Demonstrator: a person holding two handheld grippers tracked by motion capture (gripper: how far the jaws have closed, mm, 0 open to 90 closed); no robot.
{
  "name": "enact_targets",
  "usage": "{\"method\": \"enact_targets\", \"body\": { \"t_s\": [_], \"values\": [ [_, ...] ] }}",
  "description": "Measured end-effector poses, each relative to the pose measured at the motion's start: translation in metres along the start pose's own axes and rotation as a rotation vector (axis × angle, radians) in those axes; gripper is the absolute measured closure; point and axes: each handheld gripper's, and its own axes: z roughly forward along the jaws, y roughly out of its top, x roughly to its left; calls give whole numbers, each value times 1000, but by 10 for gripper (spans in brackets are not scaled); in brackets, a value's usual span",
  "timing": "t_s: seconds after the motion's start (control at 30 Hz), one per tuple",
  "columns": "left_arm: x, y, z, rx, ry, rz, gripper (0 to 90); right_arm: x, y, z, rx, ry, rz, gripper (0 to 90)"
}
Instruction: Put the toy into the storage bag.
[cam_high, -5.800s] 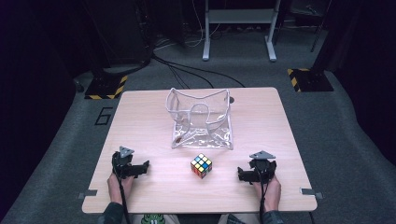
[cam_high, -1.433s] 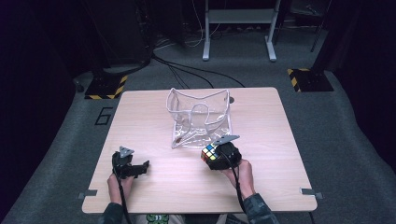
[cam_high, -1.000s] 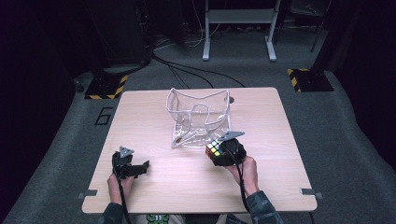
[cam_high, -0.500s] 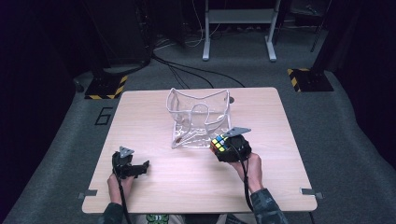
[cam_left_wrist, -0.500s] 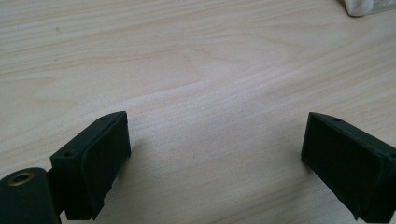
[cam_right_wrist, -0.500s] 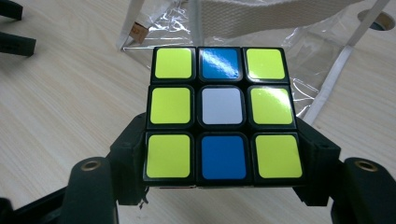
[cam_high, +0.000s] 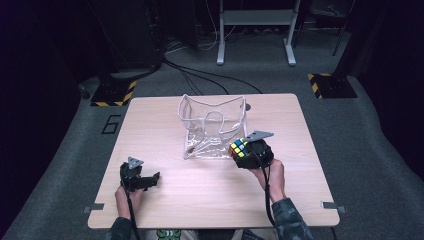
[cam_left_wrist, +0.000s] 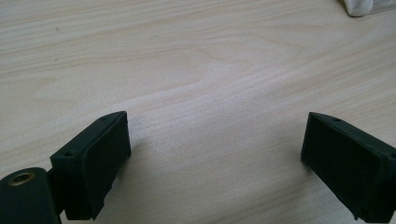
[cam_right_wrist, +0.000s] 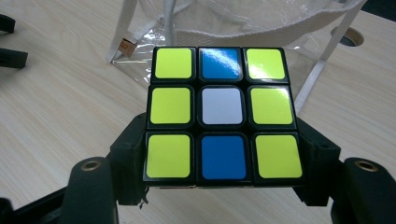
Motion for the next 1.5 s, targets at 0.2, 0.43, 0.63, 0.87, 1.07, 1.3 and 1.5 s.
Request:
{"method": "enact_targets", "body": {
  "t_s": [0.2, 0.43, 0.63, 0.87, 1.07, 1.3, 1.5],
  "values": [
    [0, 0, 0, 1, 1, 1, 81, -3, 6, -4, -7, -6, -8, 333],
    [0, 0, 0, 1, -1, 0, 80, -7, 14, -8, -20, 2, -14, 333],
    [0, 0, 0, 0, -1, -1, 81, -10, 24, -14, -21, -6, -23, 333],
    [0, 0, 0, 0, -1, -1, 81, -15, 34, -21, -27, -6, -24, 334],
    [0, 0, 0, 0, -1, -1, 81, -16, 43, -26, -26, -13, -40, 334],
    [0, 0, 0, 0, 1, 1, 81, -17, 53, -35, -41, -29, -70, 334],
    [0, 0, 0, -1, 2, 1, 81, -20, 60, -41, -40, -33, -80, 333]
  ]
}}
